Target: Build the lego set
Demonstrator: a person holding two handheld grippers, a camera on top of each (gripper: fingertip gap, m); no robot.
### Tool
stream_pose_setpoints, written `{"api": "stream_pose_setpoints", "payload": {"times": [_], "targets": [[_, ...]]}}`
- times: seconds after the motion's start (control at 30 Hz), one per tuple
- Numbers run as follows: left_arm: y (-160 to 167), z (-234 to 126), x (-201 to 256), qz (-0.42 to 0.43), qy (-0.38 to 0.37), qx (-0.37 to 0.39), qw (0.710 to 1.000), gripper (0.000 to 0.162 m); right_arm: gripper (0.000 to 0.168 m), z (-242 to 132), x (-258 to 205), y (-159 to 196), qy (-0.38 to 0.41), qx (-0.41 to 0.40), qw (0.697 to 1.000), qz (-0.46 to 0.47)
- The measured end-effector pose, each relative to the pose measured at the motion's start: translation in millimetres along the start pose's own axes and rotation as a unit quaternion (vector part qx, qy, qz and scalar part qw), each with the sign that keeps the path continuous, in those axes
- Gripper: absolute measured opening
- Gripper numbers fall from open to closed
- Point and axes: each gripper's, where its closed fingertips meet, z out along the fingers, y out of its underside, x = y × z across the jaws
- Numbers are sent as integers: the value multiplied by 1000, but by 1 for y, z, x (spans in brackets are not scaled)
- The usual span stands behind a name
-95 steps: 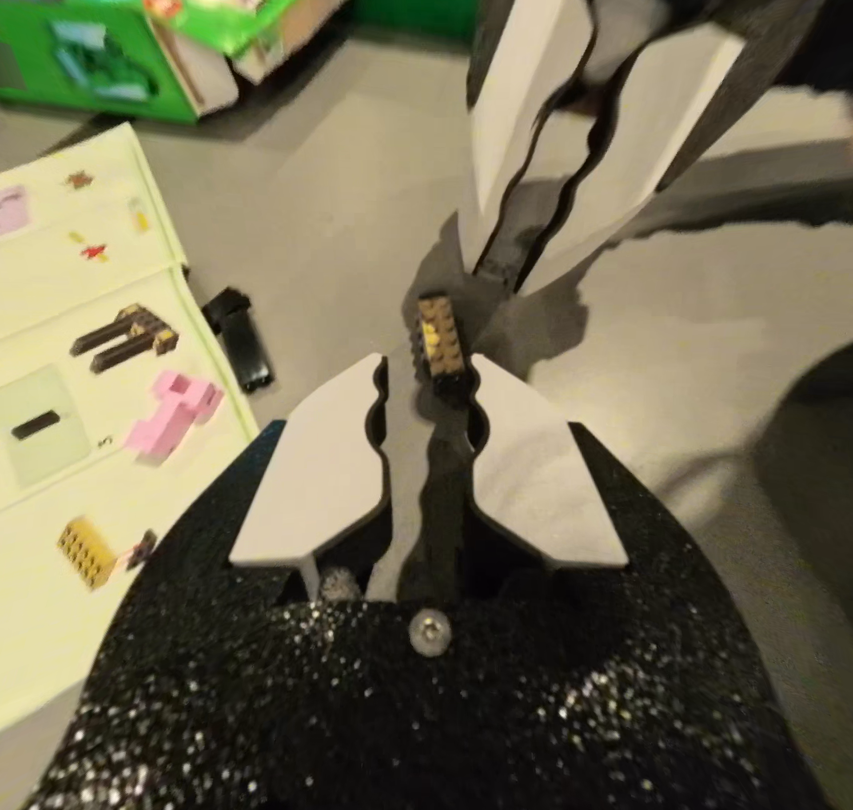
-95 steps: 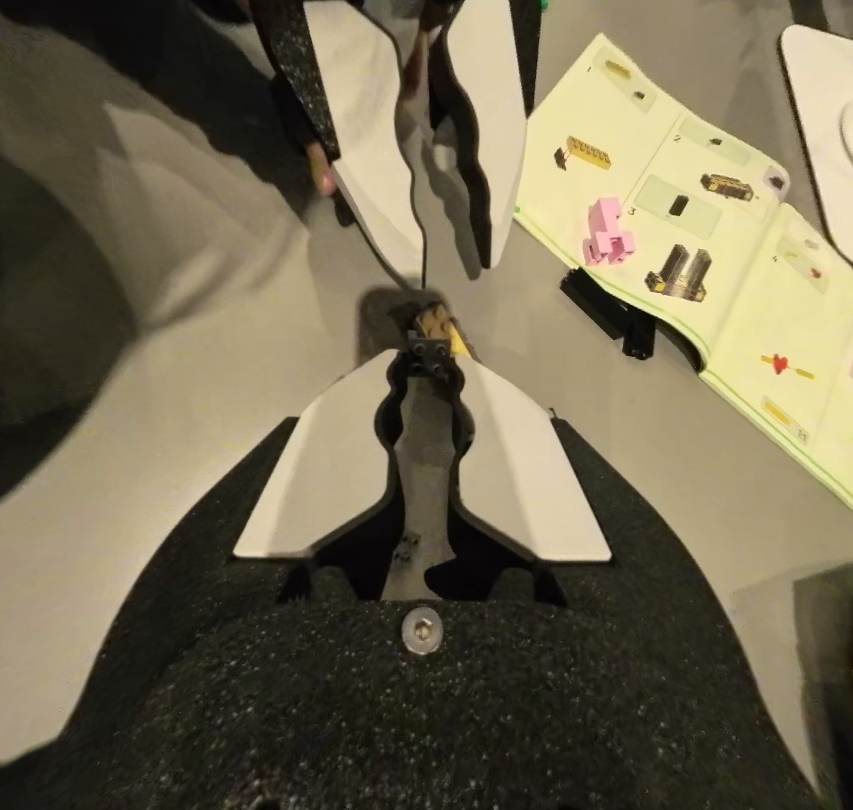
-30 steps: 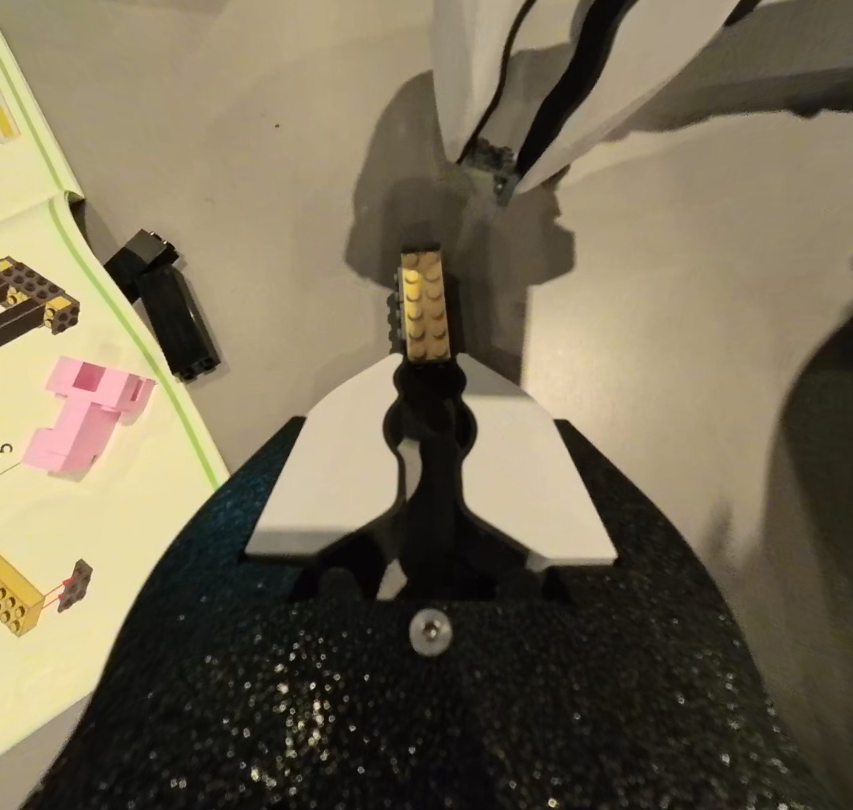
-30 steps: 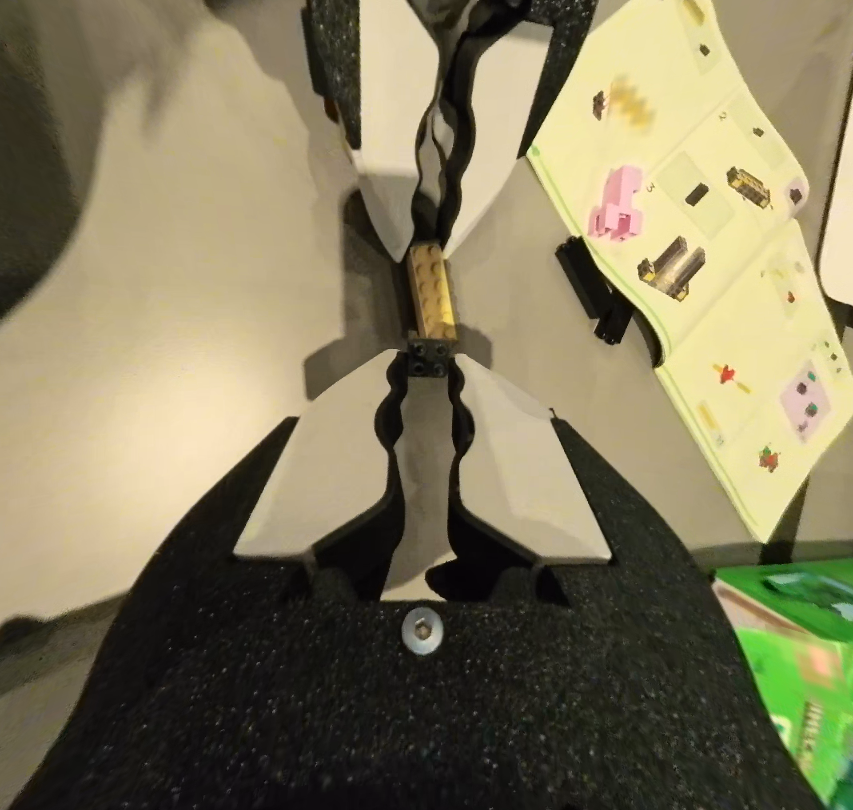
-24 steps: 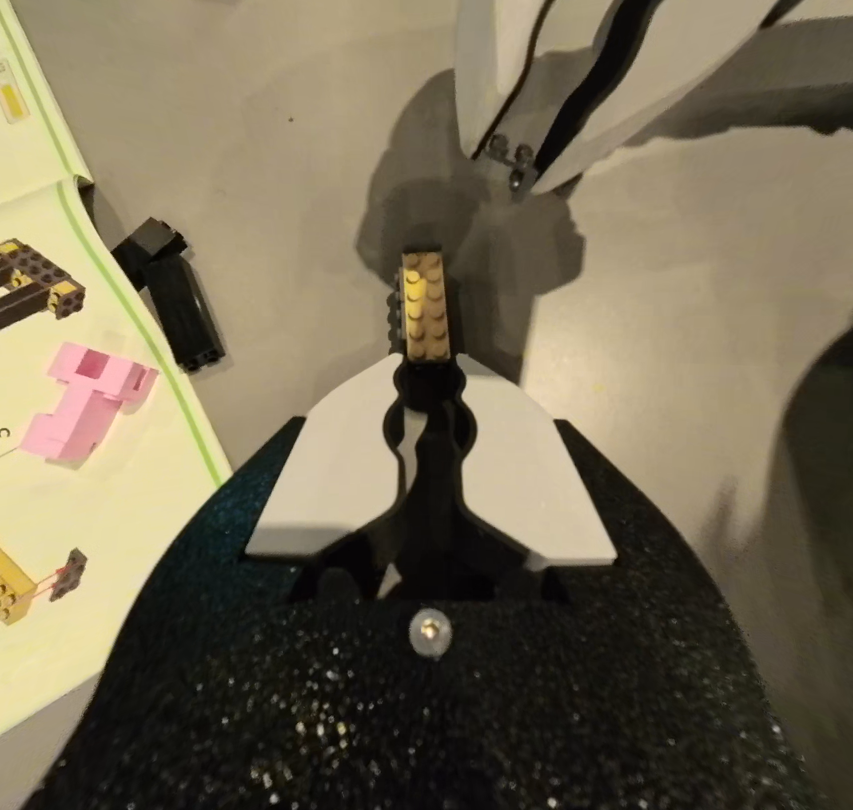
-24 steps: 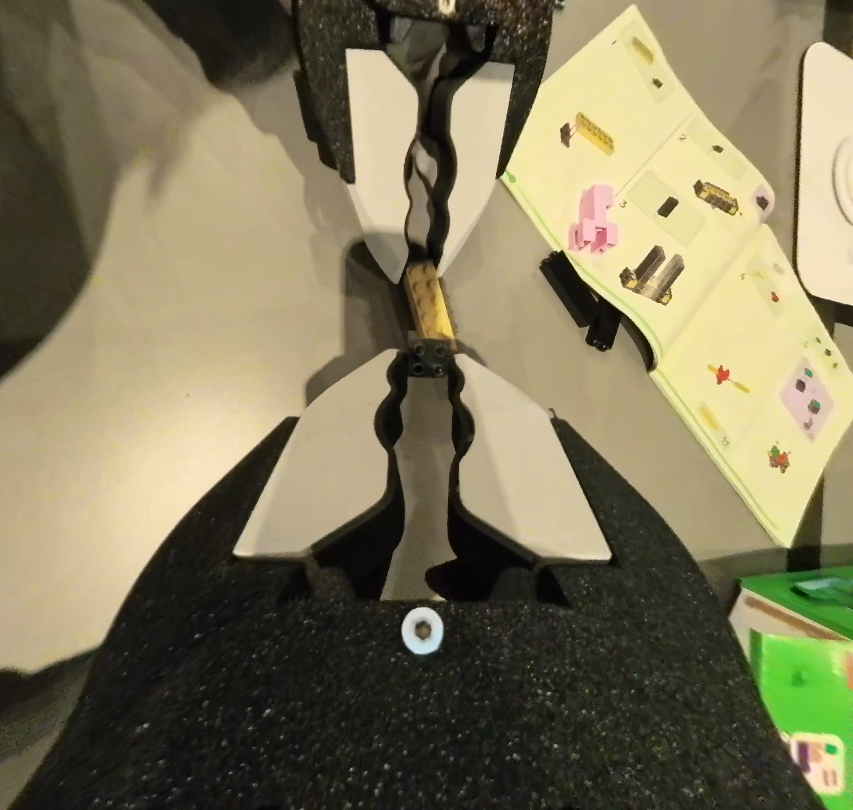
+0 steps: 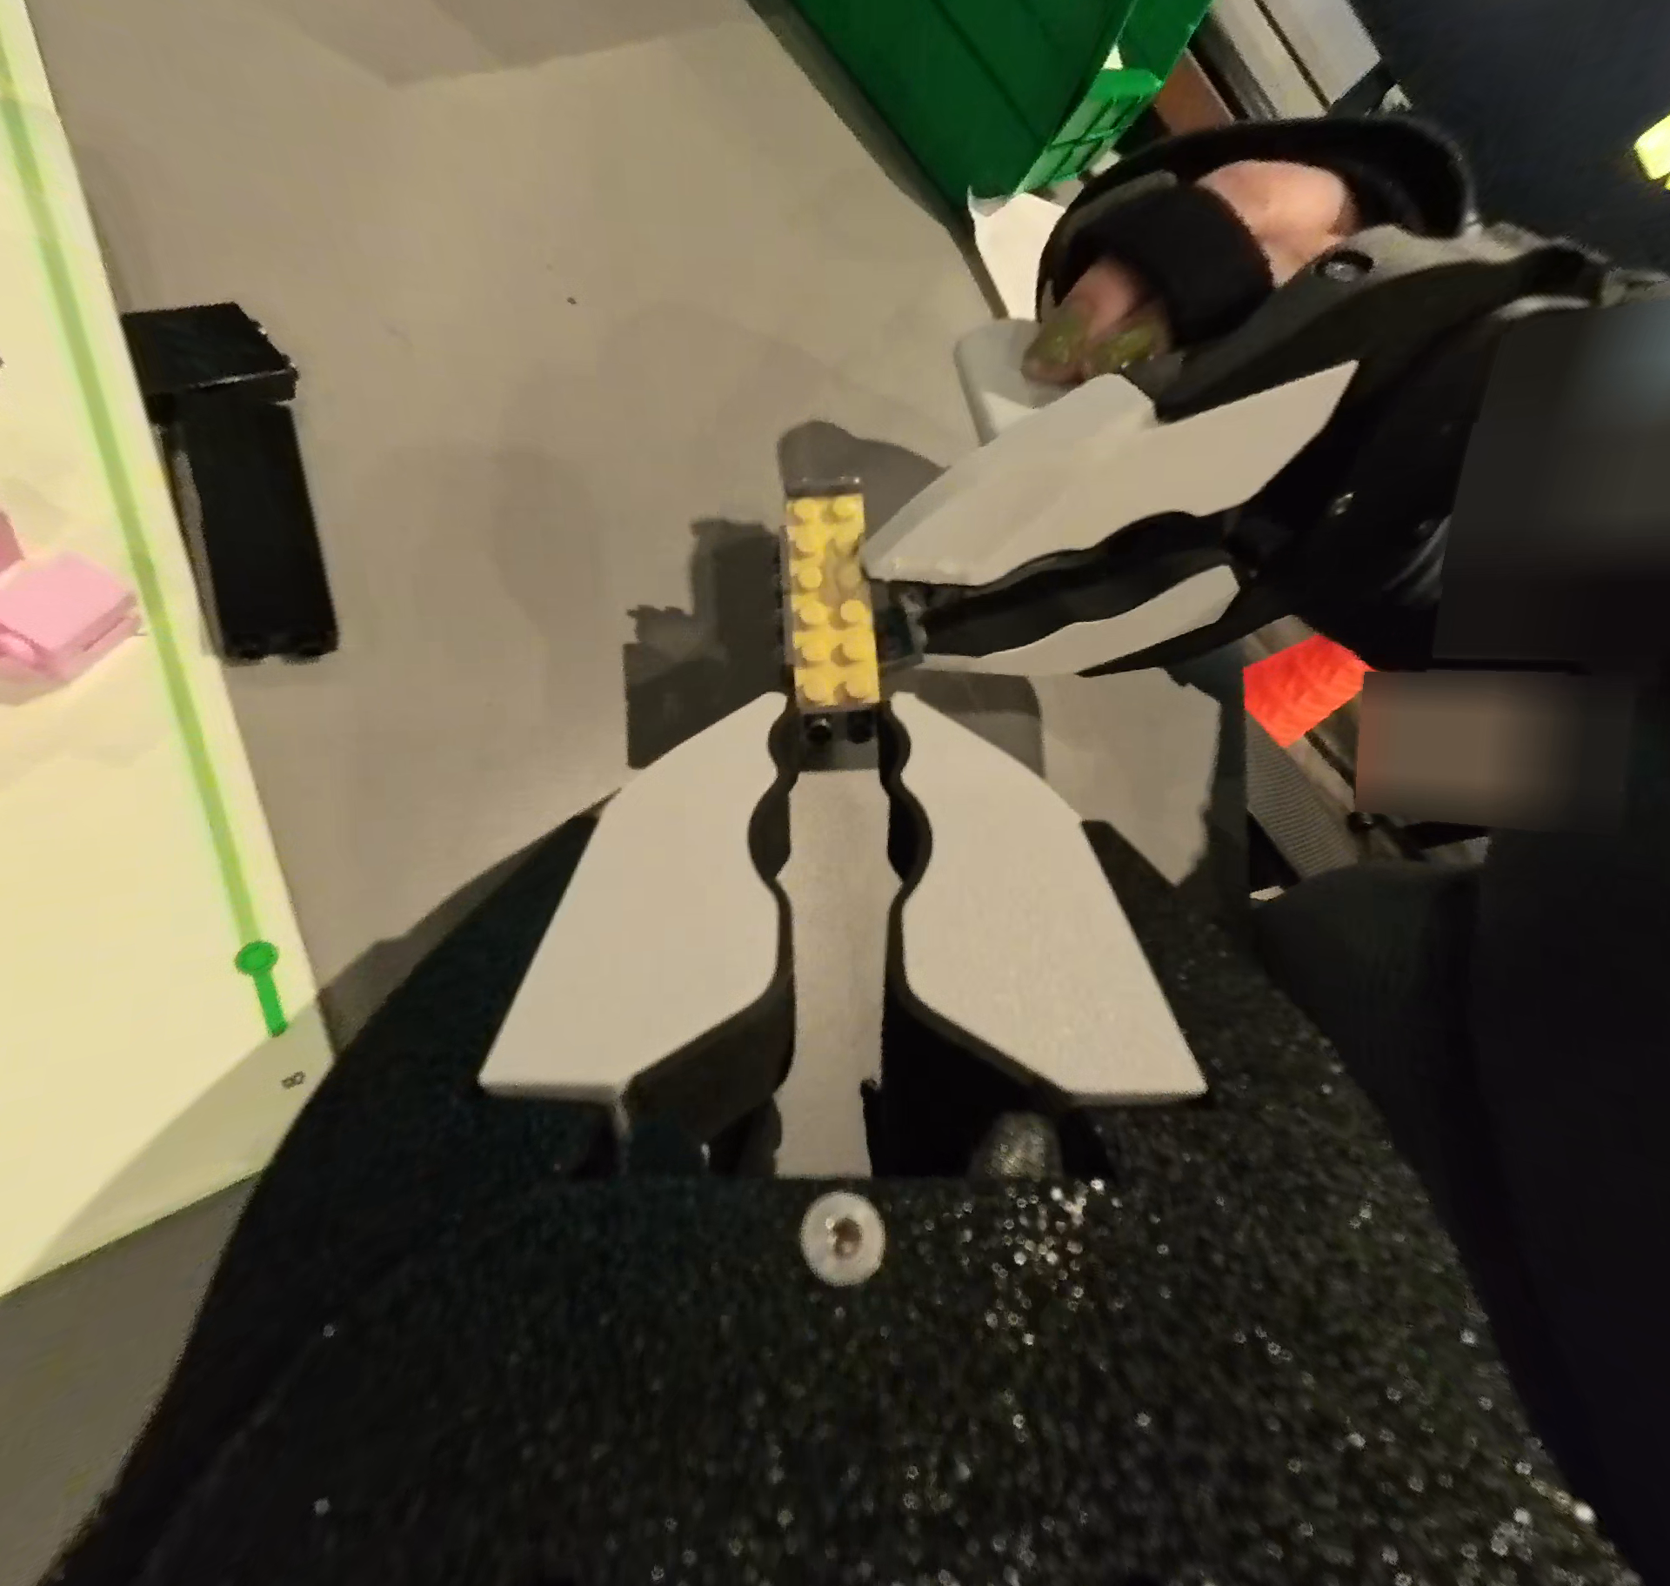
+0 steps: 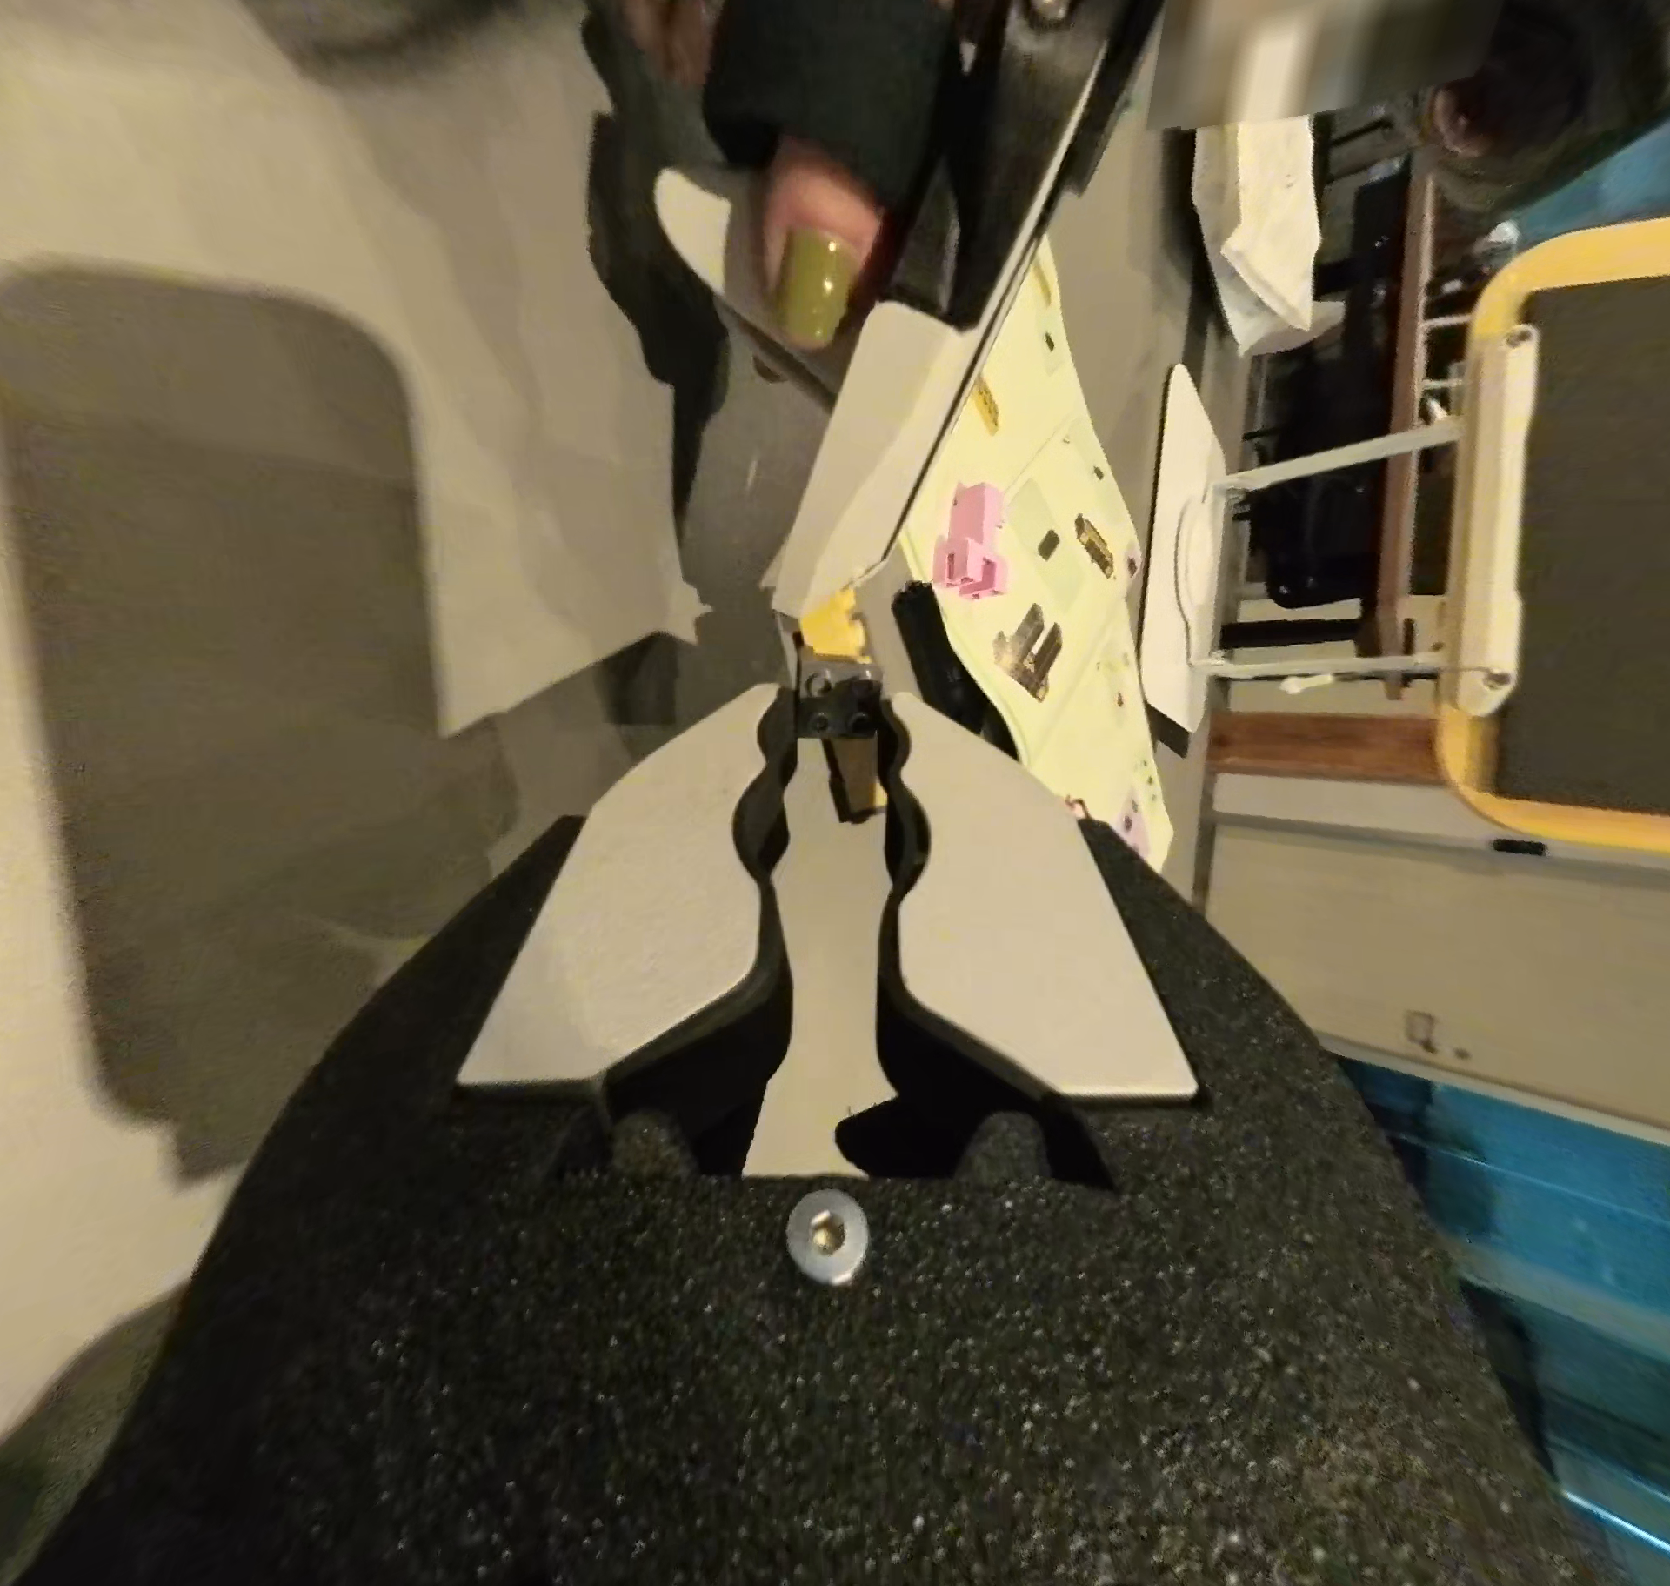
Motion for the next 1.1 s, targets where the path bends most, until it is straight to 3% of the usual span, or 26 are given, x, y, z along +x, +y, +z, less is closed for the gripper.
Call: {"api": "stream_pose_setpoints", "payload": {"times": [0.53,1.1], "targets": [[-2,-1,1,-35,26,16,999,16,16,1,3,-1,10,-39,994,-106],[-8,-2,-3,-36,8,27,999,16,17,8,10,5,52,-83,986,-139]]}}
